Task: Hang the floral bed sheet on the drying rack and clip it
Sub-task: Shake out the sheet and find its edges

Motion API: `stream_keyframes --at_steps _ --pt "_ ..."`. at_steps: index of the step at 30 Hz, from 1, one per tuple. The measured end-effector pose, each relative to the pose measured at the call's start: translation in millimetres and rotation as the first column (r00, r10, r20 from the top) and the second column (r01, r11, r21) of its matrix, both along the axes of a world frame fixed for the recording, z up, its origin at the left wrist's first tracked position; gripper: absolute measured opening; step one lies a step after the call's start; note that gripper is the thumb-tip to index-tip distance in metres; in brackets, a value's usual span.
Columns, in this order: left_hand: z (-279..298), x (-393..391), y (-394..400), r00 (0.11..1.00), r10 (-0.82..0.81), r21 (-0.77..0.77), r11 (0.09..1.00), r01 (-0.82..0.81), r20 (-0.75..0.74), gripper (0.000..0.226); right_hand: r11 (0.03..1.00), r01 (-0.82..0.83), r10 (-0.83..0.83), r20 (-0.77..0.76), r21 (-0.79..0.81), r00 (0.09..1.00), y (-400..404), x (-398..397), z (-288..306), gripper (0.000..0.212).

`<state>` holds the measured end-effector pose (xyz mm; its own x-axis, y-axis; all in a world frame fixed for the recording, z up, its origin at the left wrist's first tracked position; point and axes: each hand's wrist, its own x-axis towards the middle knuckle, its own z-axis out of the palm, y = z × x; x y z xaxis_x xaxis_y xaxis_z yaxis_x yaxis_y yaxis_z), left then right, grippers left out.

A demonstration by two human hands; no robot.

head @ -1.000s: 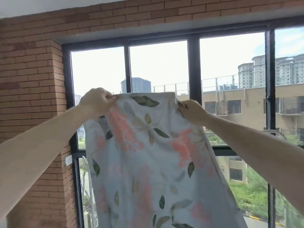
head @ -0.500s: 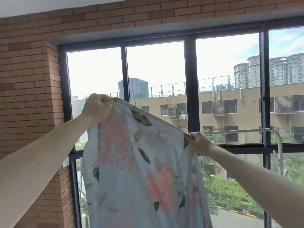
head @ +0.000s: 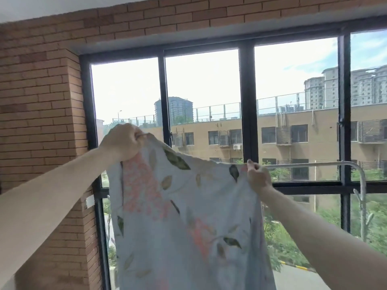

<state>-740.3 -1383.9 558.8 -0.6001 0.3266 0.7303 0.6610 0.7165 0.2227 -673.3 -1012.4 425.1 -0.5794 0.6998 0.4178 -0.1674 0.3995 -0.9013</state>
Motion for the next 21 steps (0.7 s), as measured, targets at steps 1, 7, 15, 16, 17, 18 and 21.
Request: stream_keyframes --at_steps 1,7,15,16,17,18,21 --pt "-3.9 -5.5 -11.0 0.999 0.042 -0.026 0.999 -0.041 0.013 0.028 0.998 0.07 -0.07 -0.198 -0.004 0.978 -0.3 2.5 45.9 0.052" --pt "-13.7 -18.0 -50.4 0.995 0.096 0.069 0.993 -0.099 0.04 0.049 0.741 0.145 0.089 -0.31 0.656 0.947 -23.5 3.3 154.9 0.055" --pt "-1.4 -11.2 -70.8 0.973 -0.002 0.251 0.966 -0.058 0.232 0.063 0.812 0.276 -0.064 -0.393 0.514 0.917 22.9 15.4 135.9 0.057" --pt "-4.4 -10.9 -68.3 0.963 -0.007 0.247 0.967 -0.061 0.269 0.054 0.81 0.256 -0.057 -0.364 0.527 0.93 25.4 17.6 130.0 0.057" --pt "-7.7 -11.2 -64.2 0.953 -0.024 0.245 0.968 -0.053 0.301 0.044 0.81 0.228 -0.043 -0.332 0.541 0.942 26.0 18.6 124.2 0.054" --pt "-10.1 -10.8 -57.9 0.947 -0.052 0.252 0.967 -0.032 0.317 0.039 0.81 0.201 -0.032 -0.302 0.551 0.953 25.0 19.3 117.5 0.05" --pt "-14.9 -11.0 -35.1 0.945 -0.133 0.257 0.965 0.054 0.3 0.044 0.821 0.138 -0.003 -0.239 0.553 0.971 21.1 15.7 99.6 0.046"
